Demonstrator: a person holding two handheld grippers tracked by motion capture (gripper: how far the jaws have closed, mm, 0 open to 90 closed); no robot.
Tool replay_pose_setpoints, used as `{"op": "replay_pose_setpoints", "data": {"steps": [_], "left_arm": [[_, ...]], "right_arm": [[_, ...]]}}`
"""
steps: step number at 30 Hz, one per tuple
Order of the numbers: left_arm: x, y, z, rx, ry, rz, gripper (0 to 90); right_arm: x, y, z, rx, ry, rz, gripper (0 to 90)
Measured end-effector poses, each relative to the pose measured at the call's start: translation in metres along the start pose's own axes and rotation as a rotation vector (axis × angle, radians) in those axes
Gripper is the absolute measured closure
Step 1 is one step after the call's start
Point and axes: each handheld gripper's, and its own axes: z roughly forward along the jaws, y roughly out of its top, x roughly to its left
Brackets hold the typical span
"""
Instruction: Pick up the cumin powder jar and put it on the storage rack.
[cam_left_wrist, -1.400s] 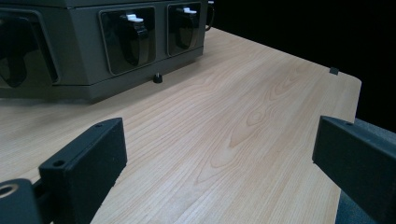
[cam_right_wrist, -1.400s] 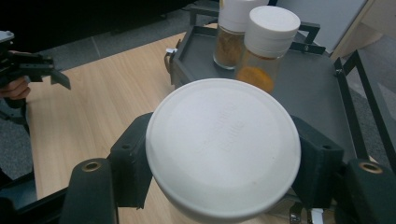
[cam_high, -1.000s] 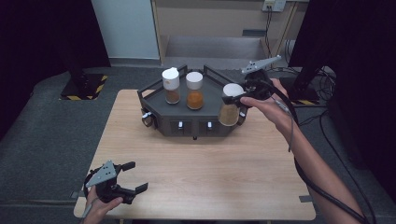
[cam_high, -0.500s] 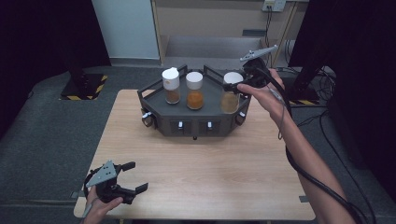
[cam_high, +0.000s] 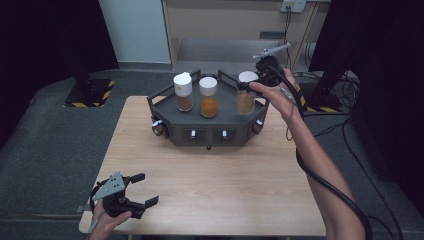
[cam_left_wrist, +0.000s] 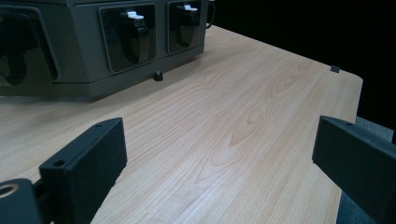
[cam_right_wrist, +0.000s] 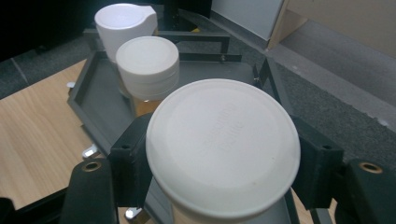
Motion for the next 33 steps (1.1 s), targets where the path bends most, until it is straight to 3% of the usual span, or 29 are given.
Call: {"op": "replay_pose_setpoints", "data": {"steps": [13,33], "left_arm": [[0.000,0.000,0.000,-0.001,-0.003,0.001,2.2],[0.001,0.000,0.000,0.009,0.003,-0.003,2.2]], "right_arm": [[-0.007,0.002,0.021,-0.003,-0.050,0.056,33.9],[-0.006,0.010,0.047,0.017,-0.054,0.050,33.9]]}}
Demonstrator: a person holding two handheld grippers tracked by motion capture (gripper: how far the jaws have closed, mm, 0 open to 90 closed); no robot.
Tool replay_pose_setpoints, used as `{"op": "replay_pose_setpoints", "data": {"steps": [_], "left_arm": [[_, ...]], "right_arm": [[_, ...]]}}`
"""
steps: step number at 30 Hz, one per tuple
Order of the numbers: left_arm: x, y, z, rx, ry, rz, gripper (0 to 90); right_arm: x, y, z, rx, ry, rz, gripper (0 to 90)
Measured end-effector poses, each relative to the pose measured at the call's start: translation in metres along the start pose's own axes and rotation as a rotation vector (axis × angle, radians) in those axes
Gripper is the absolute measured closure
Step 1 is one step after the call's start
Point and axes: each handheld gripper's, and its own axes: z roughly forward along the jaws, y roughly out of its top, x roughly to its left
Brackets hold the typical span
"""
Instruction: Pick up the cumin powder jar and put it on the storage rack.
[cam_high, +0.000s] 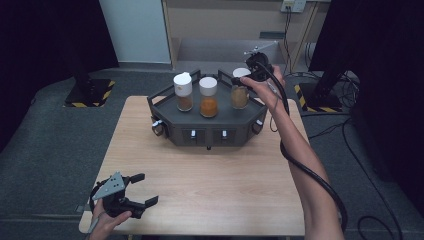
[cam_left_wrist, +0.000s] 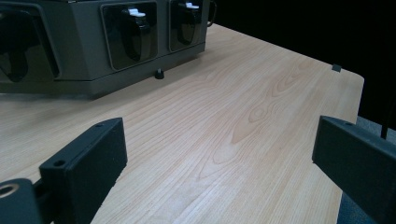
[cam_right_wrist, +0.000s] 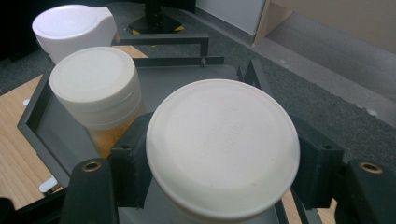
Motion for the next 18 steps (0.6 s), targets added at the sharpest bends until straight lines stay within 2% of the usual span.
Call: {"op": "replay_pose_setpoints", "data": {"steps": [18], "left_arm": [[0.000,0.000,0.000,0.004,0.003,-0.003,2.4]], "right_arm": [[0.001,-0.005,0.022,0.040,0.016,0.001,33.9]]}}
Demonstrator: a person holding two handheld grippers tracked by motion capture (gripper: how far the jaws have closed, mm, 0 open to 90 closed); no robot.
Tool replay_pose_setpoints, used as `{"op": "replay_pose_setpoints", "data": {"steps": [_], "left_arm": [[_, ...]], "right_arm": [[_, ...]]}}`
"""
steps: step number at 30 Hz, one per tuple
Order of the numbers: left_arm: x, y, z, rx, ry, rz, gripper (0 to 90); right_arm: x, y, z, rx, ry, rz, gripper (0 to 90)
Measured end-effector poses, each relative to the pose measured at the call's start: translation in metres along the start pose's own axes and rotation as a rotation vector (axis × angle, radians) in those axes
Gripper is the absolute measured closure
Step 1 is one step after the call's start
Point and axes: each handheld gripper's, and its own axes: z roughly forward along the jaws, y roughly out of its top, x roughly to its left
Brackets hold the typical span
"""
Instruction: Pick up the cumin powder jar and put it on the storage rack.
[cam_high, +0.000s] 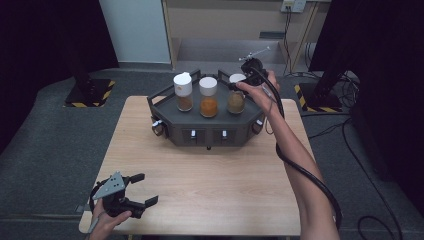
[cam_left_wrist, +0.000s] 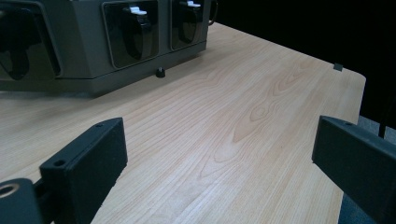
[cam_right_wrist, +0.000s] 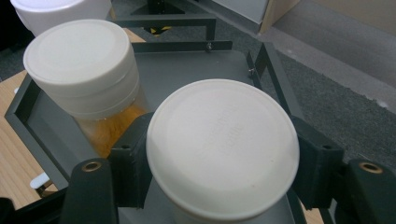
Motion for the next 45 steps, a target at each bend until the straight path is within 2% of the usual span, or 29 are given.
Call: {"op": "replay_pose_setpoints", "data": {"steps": [10,18,20,21,24,25,32,38,42,45], "left_arm": [[0.000,0.000,0.000,0.004,0.000,0.000,2.4],[0.000,0.001,0.000,0.004,0.000,0.001,2.4],[0.000,0.001,0.001,0.006,0.000,0.002,2.4],[0.000,0.001,0.001,0.006,0.000,0.003,2.4],[-0.001,0.001,0.001,0.006,-0.002,0.004,2.4],[-0.001,0.001,0.001,0.008,-0.002,0.005,2.4],[-0.001,0.001,0.002,0.010,-0.002,0.004,2.4],[-0.001,0.002,0.002,0.012,-0.006,0.006,2.5],[-0.001,0.002,0.002,0.012,-0.005,0.006,2.4],[-0.001,0.002,0.002,0.012,-0.005,0.005,2.4]], "right_arm": [[-0.002,-0.003,0.003,0.008,0.001,0.004,33.8],[-0.004,-0.011,0.003,-0.019,0.011,0.011,33.4],[-0.003,-0.013,0.002,-0.034,0.008,0.015,30.6],[-0.001,-0.014,0.001,-0.034,-0.008,0.010,27.4],[-0.003,-0.016,0.002,-0.040,0.004,0.013,23.7],[-0.003,-0.020,0.000,-0.054,0.002,0.006,19.9],[-0.002,-0.023,-0.010,-0.081,0.011,-0.015,16.8],[0.005,-0.025,-0.023,-0.120,-0.012,-0.037,13.2],[0.001,-0.028,-0.030,-0.172,0.024,-0.004,8.4],[0.003,-0.026,-0.038,-0.186,0.031,-0.032,7.4]]}}
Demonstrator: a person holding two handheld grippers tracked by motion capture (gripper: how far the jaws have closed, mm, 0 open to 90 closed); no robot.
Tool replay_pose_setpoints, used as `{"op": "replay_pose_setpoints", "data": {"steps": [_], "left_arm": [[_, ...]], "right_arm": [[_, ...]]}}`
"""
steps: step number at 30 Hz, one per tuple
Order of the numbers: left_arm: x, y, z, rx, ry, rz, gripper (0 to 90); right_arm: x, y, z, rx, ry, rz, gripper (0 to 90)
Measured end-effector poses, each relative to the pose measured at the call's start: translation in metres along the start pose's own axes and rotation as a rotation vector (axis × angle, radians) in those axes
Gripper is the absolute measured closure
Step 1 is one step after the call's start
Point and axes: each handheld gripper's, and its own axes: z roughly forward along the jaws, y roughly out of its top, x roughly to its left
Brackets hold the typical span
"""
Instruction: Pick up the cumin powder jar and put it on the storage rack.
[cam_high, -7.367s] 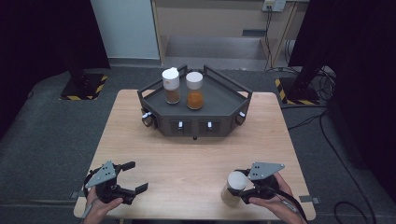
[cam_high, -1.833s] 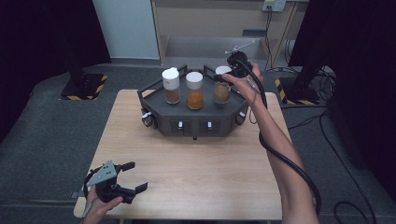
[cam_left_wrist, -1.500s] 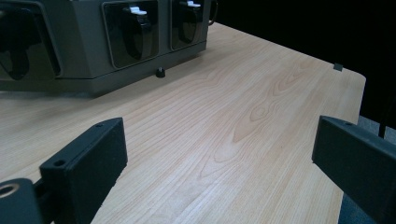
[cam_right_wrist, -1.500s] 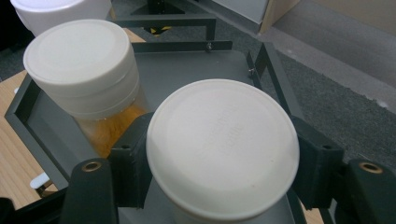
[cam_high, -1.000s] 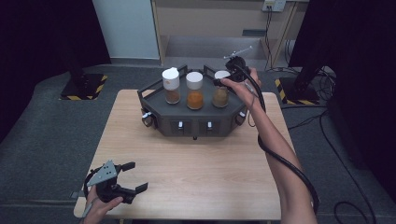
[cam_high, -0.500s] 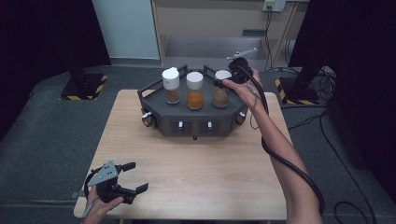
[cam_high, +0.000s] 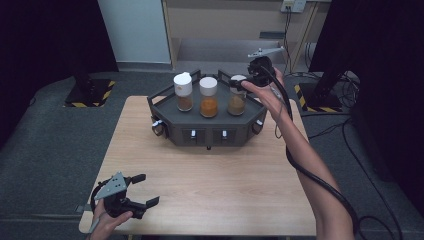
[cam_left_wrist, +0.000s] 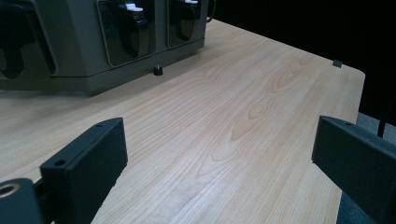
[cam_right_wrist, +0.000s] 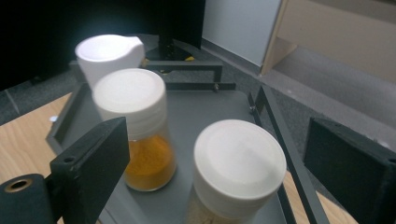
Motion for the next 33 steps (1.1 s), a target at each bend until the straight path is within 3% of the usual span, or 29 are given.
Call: {"op": "replay_pose_setpoints", "data": {"steps": [6,10,20,26,33], "left_arm": [[0.000,0.000,0.001,0.001,-0.002,0.002,2.4],[0.000,0.000,0.001,0.002,-0.004,0.003,2.4],[-0.001,0.001,0.002,0.006,-0.004,0.004,2.5],[-0.001,0.001,0.002,0.007,-0.001,0.003,2.5],[-0.001,0.001,0.002,0.010,0.000,0.001,2.6]], "right_arm": [[0.002,0.001,-0.015,-0.037,0.032,-0.013,4.5],[0.007,0.003,-0.026,-0.042,0.044,-0.067,3.7],[0.018,-0.007,-0.058,-0.080,0.105,-0.108,3.7],[0.030,-0.024,-0.081,-0.094,0.139,-0.158,3.9],[0.039,-0.053,-0.099,-0.108,0.183,-0.176,4.5]]}}
